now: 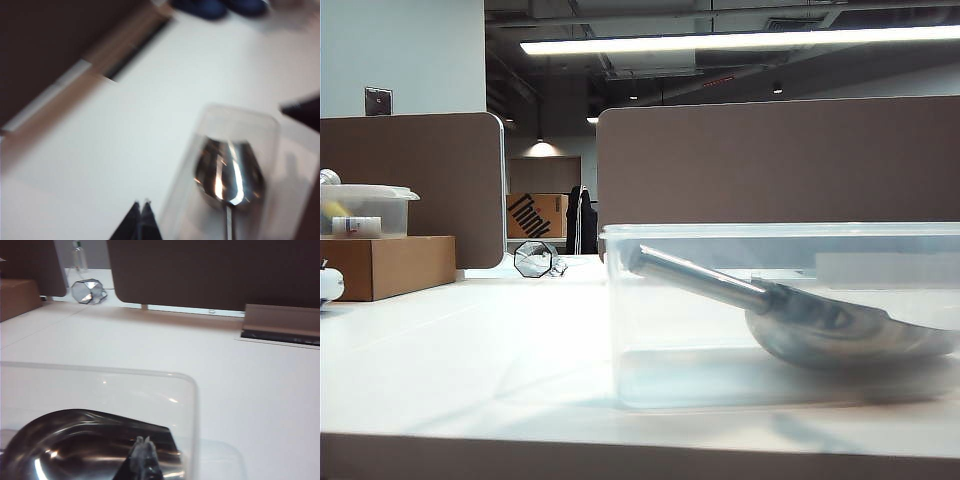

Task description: Pick up the metal ice scoop from the table and place it inside the transparent plastic box.

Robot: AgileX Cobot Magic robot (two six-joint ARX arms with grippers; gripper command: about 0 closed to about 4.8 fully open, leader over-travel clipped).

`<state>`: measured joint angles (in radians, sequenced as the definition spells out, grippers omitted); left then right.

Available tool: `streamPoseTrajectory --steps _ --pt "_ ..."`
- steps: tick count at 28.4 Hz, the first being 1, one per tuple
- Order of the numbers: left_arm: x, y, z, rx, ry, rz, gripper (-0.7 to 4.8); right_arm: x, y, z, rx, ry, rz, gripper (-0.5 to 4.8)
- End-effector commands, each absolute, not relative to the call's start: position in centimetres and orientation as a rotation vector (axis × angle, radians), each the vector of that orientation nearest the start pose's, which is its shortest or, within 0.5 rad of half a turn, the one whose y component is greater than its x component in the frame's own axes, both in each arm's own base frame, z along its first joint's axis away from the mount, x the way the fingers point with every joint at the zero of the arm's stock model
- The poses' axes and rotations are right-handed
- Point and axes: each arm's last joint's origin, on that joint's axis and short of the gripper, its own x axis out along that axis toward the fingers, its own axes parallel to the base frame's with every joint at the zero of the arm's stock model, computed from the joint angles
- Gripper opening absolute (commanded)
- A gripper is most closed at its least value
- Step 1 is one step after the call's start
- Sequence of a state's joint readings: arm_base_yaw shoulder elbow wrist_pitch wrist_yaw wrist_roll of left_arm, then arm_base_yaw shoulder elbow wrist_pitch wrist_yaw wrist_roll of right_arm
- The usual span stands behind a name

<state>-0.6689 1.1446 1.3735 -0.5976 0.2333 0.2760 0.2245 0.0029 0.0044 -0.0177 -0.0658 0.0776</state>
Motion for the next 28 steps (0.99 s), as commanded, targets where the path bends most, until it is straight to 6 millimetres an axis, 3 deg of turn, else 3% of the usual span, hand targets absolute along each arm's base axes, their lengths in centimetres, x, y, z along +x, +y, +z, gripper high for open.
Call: streamPoseTrajectory --steps 1,4,9,13,18,25,28 --pt "13.9 -11.5 44.6 0.233 0.152 -0.811 -0.03 9.3 2.8 16.5 0.074 0.014 0.344 -0.01" --pt "10.6 -8.7 44.6 0.188 0.085 -0.76 -0.04 9.3 2.9 16.5 0.074 0.014 0.347 -0.01" --pt "6.1 -4.9 39.7 0.061 0.091 -0.69 -0.04 9.2 3.1 16.5 0.074 0.015 0.371 -0.01" --pt "4.0 -3.1 36.4 -0.025 0.078 -0.64 -0.04 9.2 3.3 16.5 0.074 0.016 0.399 -0.01" --pt "3.1 -2.5 33.0 0.002 0.066 -0.669 -0.04 9.2 3.3 16.5 0.074 0.016 0.397 -0.01" --pt "4.3 -3.5 27.6 -0.02 0.093 -0.713 -0.03 9.2 3.3 16.5 0.074 0.016 0.397 -0.01" --pt "4.5 -3.7 27.1 -0.054 0.121 -0.716 -0.01 9.2 3.3 16.5 0.074 0.016 0.397 -0.01"
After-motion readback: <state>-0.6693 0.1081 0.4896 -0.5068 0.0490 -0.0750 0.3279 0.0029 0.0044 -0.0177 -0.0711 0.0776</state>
